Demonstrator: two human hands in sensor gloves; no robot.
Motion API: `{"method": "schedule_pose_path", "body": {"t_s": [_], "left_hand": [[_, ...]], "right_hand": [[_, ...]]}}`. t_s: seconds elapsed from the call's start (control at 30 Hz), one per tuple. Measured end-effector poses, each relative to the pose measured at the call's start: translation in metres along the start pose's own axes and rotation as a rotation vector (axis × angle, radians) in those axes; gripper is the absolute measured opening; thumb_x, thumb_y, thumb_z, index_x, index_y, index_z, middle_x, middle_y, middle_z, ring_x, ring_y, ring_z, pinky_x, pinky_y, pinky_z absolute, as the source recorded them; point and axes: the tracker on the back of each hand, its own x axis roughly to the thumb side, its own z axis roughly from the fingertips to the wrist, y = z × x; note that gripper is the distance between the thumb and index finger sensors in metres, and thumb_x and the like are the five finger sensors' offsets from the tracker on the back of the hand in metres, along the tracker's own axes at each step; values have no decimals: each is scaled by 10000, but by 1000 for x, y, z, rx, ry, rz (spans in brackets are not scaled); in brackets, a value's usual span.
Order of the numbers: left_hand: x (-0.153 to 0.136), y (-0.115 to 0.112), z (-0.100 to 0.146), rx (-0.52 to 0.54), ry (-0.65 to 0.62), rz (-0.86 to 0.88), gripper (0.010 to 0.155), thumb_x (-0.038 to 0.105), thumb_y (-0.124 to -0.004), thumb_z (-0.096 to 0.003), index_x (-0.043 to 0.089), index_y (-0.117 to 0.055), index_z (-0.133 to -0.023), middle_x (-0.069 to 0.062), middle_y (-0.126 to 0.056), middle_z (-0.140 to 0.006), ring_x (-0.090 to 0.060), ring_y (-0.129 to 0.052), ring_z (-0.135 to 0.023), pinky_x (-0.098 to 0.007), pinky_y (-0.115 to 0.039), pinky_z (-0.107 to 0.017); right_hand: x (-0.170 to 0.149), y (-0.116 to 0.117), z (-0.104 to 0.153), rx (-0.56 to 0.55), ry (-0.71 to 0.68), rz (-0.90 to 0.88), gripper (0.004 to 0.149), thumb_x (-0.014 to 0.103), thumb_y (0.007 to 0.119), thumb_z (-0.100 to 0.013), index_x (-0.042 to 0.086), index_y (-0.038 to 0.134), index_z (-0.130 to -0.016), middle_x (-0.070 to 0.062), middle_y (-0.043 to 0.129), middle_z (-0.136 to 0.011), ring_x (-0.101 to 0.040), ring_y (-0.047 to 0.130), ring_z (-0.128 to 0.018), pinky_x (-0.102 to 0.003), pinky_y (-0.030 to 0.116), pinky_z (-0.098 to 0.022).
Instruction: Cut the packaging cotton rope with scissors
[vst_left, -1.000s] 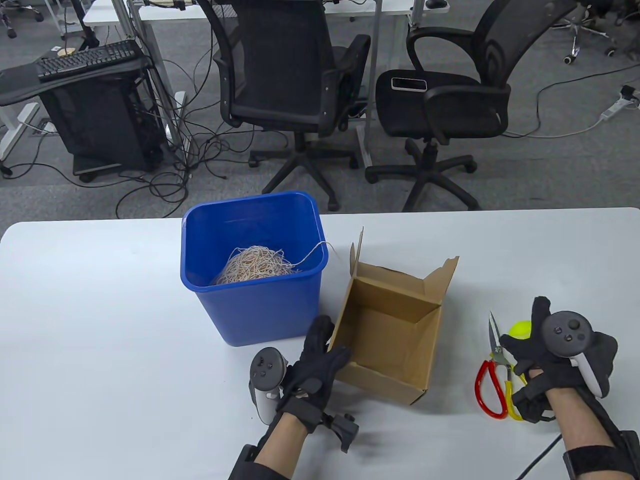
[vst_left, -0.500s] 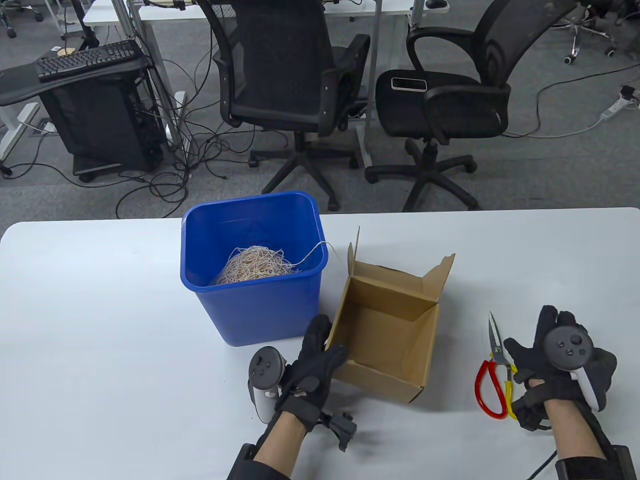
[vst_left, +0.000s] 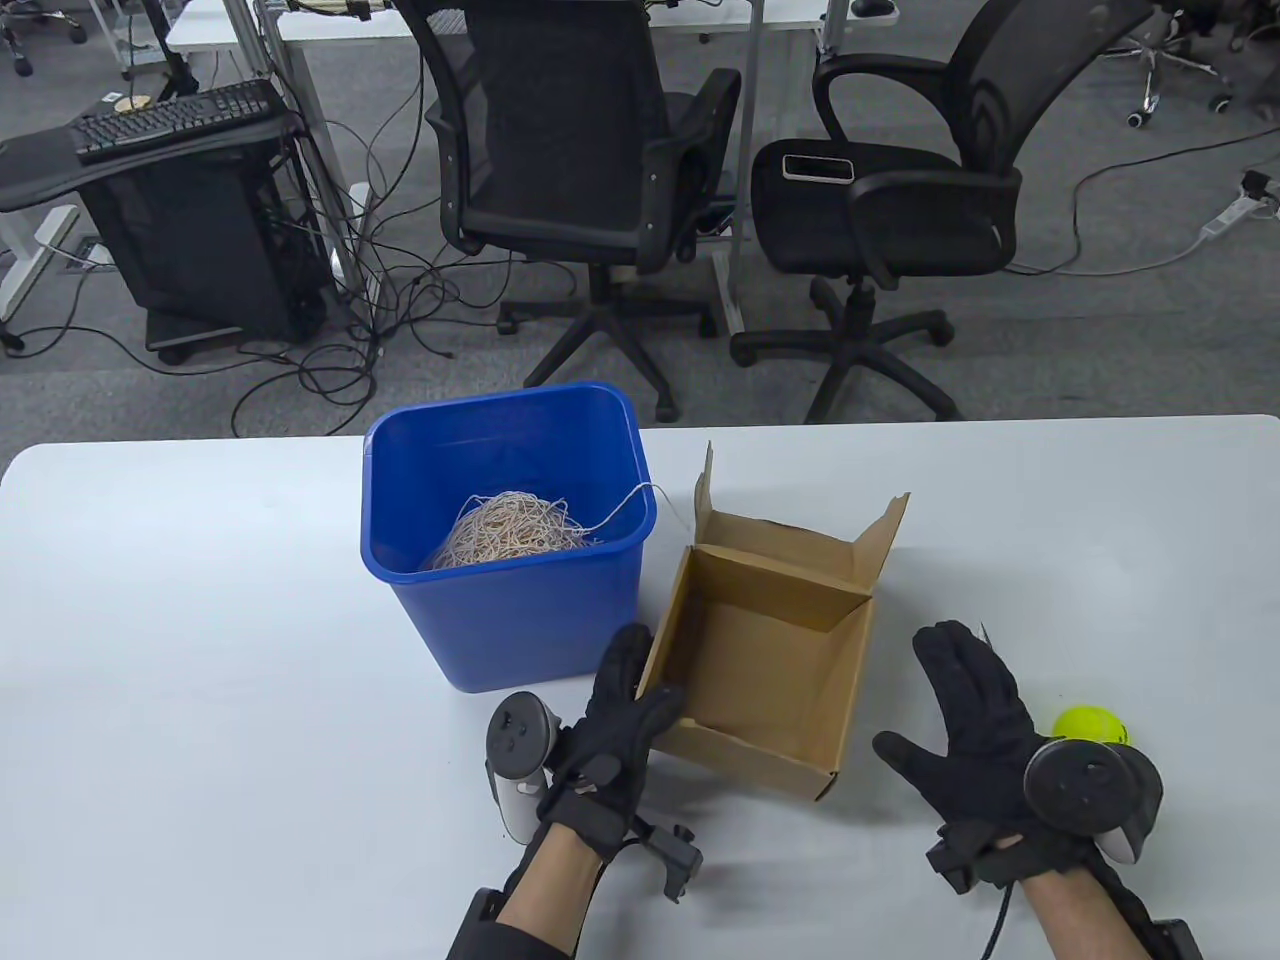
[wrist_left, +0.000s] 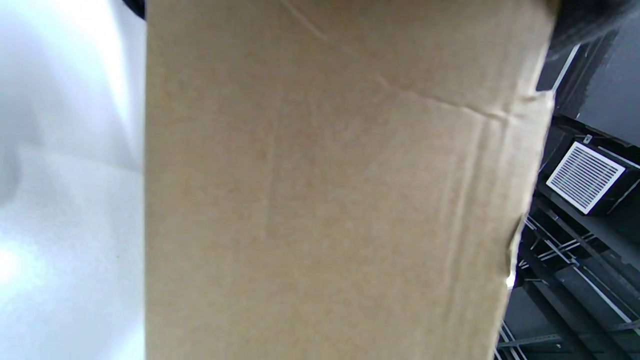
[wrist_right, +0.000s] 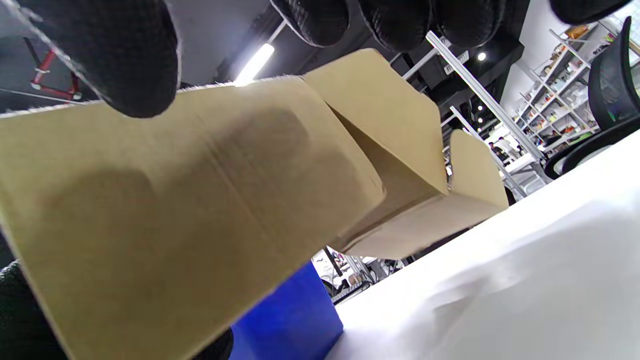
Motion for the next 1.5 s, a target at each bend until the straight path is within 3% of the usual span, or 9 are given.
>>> {"method": "schedule_pose_path", "body": {"t_s": [1.23, 1.37, 1.5], "left_hand": [[3, -6, 0, -53, -39, -25, 934, 592, -753, -536, 155, -166, -1116, -297, -182, -1111, -683, -417, -934, -718, -548, -605], [18, -12, -1, -60, -62, -30, 922, 596, -744, -544, 155, -172, -1117, -297, -188, -1110, -684, -423, -928, -711, -553, -602], [52, -17, -3, -59, -124, -42, 913, 610, -731, -552, 153, -179, -1118, -301, -193, -1106, -681, -435, -923, -701, -566, -598]], "right_hand": [[-8, 7, 3, 52, 16, 40, 883, 537, 862, -413, 103, 517, -1101, -311, 522, -1121, -606, 518, -949, -841, 459, -578], [-9, 3, 2, 35, 19, 31, 882, 533, 861, -414, 101, 515, -1101, -313, 523, -1120, -606, 518, -949, -841, 457, -578], [-10, -4, 1, 2, 28, 8, 878, 529, 861, -417, 102, 514, -1101, -310, 522, -1122, -604, 518, -951, -841, 454, -581]]}}
